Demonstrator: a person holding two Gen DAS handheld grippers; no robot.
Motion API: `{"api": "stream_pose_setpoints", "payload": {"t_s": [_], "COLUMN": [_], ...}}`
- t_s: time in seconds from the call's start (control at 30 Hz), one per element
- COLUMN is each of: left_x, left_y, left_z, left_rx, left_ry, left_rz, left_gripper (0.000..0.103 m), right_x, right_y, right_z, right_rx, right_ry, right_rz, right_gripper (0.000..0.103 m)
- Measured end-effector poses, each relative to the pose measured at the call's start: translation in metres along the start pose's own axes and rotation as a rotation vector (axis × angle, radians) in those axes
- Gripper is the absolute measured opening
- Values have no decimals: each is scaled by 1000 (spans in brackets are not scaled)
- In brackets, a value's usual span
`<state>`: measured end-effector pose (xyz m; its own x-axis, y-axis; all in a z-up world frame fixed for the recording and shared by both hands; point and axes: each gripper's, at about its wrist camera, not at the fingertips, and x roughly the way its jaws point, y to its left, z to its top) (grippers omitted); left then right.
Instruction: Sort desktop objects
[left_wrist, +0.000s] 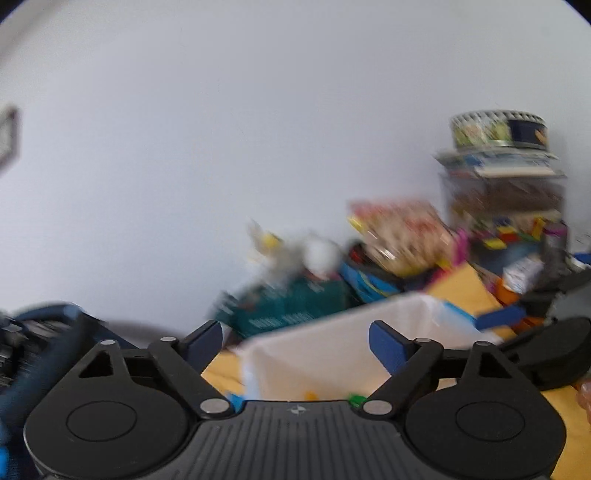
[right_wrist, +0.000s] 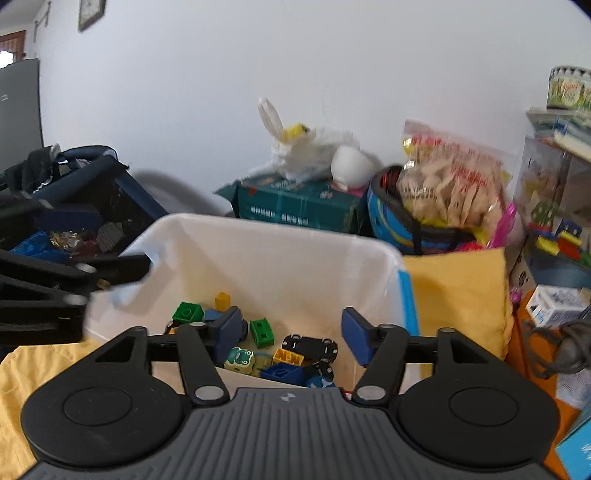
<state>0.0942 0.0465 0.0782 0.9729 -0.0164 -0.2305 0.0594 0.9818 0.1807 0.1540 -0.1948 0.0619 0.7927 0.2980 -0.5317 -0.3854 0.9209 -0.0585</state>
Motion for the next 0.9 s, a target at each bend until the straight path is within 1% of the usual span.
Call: {"api": "stream_pose_setpoints", "payload": {"t_s": [0.03,0.07,0.1,0.17,0.2,0.27,0.37,0.5,0.73,0.8,0.9], "left_x": [-7,-12,-13,-8,-5,-7,-14,-17,-8,-5,4], "left_y": [-2,-3,-5,-7,-8,-12,-18,-25,-28,-29,-32], "left_z": [2,4,6,10,10,7,10,19,22,20,16], "left_rx": [3,12,23,32,27,23,52,71,21,6,6], "left_ry": [-18,-14,20,128,162,171,140,163,270,293,337], "left_rz": [12,2,-8,-42,-63,-72,-28,-14,-2,-12,-8], "left_gripper": [93,94,95,95,95,95,95,95,95,95,95], "right_x": [-5,-9,-12,-16,-17,-17,-17,-22,-23,-22,-18], "right_y": [0,-1,-2,-3,-3,-4,-5,-3,-1,0,0], "right_z": [-1,-1,-2,-4,-6,-8,-11,-14,-18,-20,-24], "right_rx": [-5,-4,-2,-2,-1,0,-1,-8,4,3,8], "right_ry": [-8,-15,-19,-17,-13,8,35,43,82,106,147], "right_rz": [-1,2,9,17,22,33,43,45,47,45,45], "right_gripper": [68,69,71,72,72,72,73,77,79,83,85]}}
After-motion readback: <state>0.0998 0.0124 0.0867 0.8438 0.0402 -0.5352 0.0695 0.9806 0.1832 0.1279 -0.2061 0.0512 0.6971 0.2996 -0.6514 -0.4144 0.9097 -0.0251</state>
